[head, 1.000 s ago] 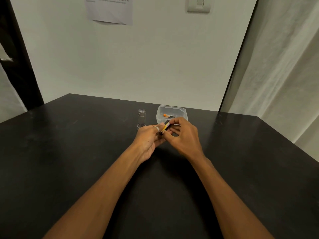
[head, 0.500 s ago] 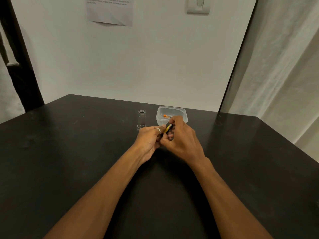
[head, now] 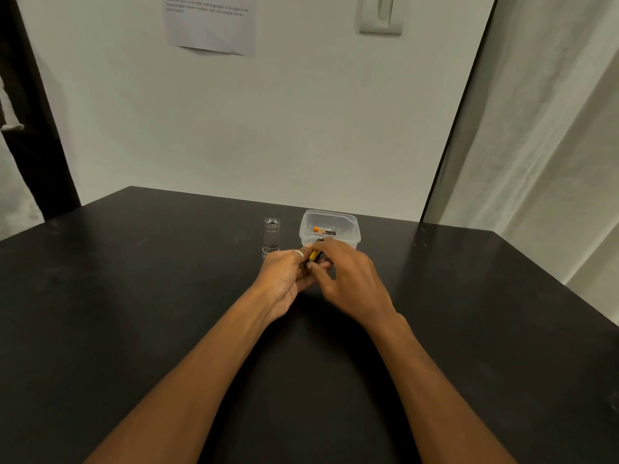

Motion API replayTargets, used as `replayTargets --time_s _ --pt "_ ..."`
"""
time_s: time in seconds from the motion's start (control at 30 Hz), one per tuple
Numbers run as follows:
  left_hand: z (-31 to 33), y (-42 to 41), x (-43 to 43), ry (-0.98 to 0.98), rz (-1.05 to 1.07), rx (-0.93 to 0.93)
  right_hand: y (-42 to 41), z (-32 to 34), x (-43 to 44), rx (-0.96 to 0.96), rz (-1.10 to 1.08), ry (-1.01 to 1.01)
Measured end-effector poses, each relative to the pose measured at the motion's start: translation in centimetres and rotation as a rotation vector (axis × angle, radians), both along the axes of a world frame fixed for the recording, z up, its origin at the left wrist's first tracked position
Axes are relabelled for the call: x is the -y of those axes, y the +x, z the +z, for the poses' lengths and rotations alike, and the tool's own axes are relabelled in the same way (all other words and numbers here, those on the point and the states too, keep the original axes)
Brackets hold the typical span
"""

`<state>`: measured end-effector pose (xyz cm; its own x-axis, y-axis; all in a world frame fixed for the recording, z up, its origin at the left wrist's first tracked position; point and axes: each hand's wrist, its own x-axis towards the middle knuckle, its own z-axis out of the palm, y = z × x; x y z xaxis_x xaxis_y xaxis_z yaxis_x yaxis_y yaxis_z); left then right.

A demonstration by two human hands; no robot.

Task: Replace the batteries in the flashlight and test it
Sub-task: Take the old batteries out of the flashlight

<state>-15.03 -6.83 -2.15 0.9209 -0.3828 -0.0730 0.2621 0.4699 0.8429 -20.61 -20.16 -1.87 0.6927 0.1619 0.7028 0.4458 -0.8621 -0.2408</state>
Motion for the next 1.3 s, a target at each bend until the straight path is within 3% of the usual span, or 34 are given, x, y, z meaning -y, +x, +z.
replayTargets --time_s 0.2,0.4,0.5,0.57,0.8,0.97,1.3 --pt "0.2 -0.3 0.0 0.015 0.008 -0.01 0.5 0.1 0.1 0.022 -0.022 0.167" --pt "0.5 -0.6 0.1 -0.02 -0.007 -0.037 1.2 1.1 1.0 0.05 -0.139 0.732" --pt "0.5 -0.5 -0.1 -0.023 -0.008 -0.053 1.0 1.1 2.6 0.008 -0.232 0.884" --pt "0.5 -0.4 -0.1 -0.015 -0.008 -0.055 0.9 0.6 3.8 -0.049 -0.345 0.849" --pt "0.7 -0.5 0.1 0.001 -0.004 -0.058 0.5 -0.3 5.5 -0.366 -0.616 0.434" --pt "0.7 -0.6 0.1 0.007 0.0 -0.055 0.3 -0.2 5.4 -0.486 -0.643 0.358" --pt "0.8 -0.7 0.2 0.015 -0.002 -0.053 0.6 -0.4 5.0 -0.456 -0.609 0.358"
